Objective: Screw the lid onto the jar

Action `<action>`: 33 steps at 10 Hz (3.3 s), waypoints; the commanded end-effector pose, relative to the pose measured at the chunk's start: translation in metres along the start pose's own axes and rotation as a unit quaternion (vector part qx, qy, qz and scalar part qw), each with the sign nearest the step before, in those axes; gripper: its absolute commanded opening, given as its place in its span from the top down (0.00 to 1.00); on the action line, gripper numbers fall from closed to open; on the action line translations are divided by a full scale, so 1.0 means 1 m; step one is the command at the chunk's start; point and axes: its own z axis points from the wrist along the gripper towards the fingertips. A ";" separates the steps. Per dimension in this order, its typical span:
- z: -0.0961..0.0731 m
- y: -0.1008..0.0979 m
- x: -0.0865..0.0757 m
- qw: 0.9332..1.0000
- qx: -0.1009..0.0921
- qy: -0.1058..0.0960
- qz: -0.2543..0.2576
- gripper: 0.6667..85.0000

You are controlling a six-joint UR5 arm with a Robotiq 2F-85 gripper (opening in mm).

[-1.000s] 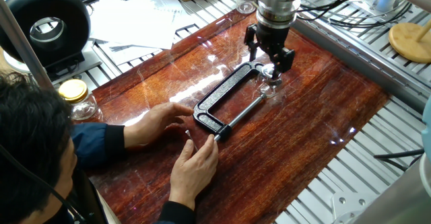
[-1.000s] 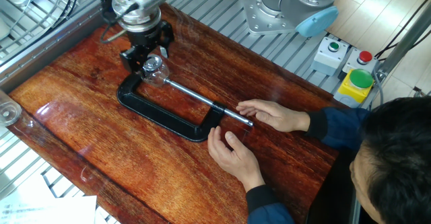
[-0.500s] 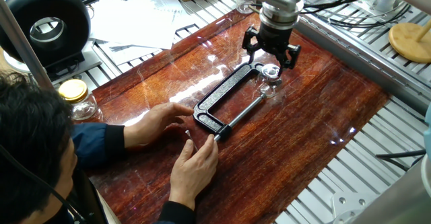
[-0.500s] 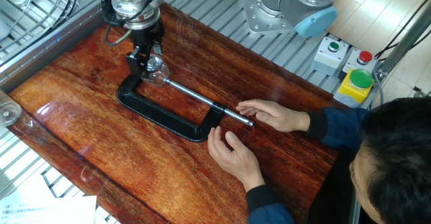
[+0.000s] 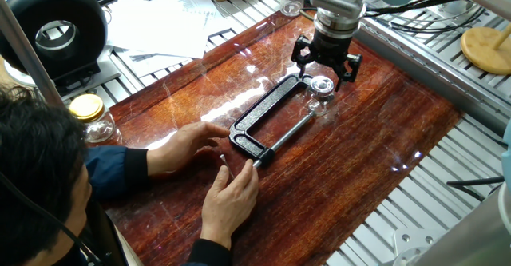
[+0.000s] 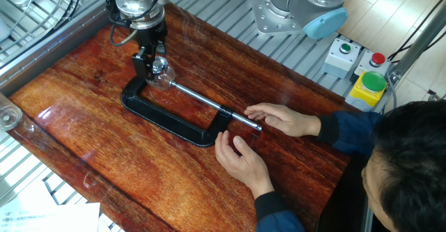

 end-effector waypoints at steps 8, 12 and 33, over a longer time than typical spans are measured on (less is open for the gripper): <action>0.009 -0.001 -0.001 0.999 0.006 -0.002 0.032 0.17; 0.010 -0.001 0.001 0.999 0.006 0.003 0.040 0.22; 0.011 0.006 0.001 0.993 -0.007 0.002 0.114 0.41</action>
